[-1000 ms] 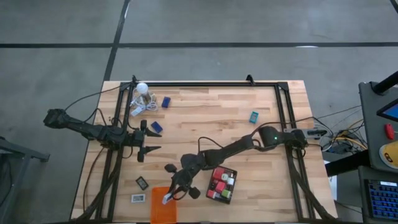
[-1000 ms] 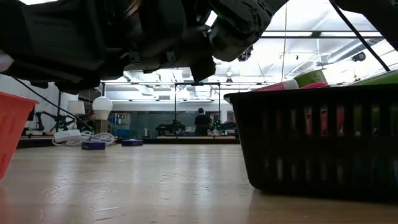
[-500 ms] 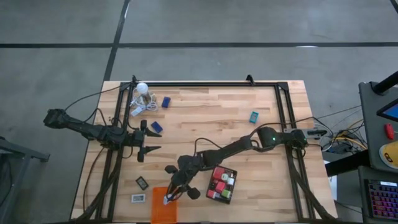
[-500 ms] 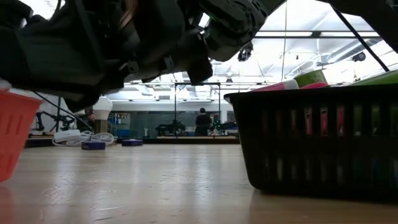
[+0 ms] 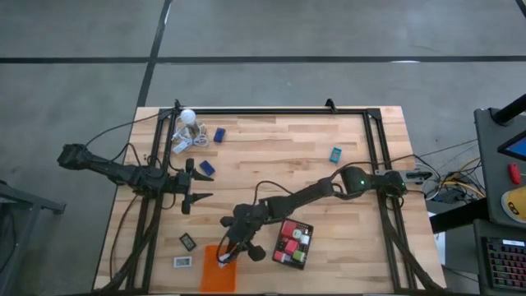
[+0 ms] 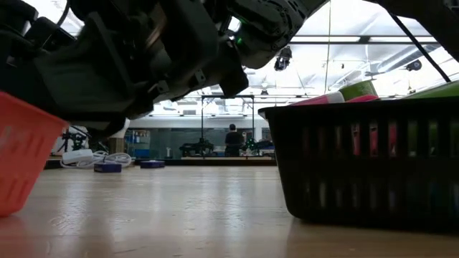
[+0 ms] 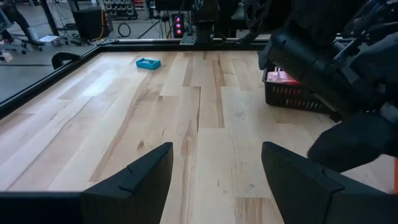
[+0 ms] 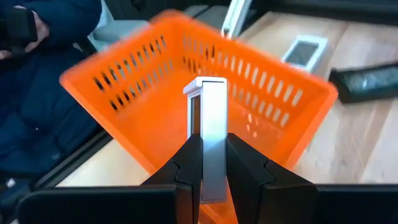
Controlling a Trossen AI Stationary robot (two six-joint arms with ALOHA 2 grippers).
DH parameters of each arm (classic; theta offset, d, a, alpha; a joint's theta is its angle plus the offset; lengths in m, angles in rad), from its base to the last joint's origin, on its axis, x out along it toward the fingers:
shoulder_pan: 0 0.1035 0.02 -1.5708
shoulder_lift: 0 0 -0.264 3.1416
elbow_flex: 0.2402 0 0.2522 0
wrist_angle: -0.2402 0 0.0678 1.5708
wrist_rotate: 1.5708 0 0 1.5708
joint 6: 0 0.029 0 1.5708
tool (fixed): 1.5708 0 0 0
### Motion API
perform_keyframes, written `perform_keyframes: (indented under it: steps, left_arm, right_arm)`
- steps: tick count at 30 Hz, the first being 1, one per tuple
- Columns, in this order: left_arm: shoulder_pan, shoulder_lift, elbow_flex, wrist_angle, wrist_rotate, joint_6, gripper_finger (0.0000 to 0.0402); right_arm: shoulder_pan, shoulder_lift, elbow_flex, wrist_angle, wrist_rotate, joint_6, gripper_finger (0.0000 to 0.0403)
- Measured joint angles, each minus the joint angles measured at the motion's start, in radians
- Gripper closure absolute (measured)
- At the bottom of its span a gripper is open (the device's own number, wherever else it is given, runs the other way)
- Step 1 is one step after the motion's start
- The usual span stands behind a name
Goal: Pick & Place Office items
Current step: Put the right white timer in the orange bin
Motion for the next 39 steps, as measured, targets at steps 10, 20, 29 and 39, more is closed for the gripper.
perform_keyframes:
  steps: [10, 20, 29, 39]
  left_arm:
    - [0.000, 0.000, 0.000, 0.000, 0.000, 0.000, 0.0149]
    - [0.000, 0.001, 0.000, 0.000, 0.000, 0.000, 0.0149]
    - [0.000, 0.001, 0.000, 0.000, 0.000, 0.000, 0.0149]
    - [0.000, 0.001, 0.000, 0.000, 0.000, 0.000, 0.0149]
  right_arm:
    - [-0.011, -0.044, 0.000, -0.144, 0.018, -0.022, 0.0353]
    - [-0.010, -0.084, 0.000, -0.318, 0.051, -0.099, 0.0353]
    - [-0.007, -0.136, 0.000, -0.420, 0.141, -0.173, 0.0353]
    - [0.007, -0.137, -0.001, -0.468, 0.147, -0.225, 0.0353]
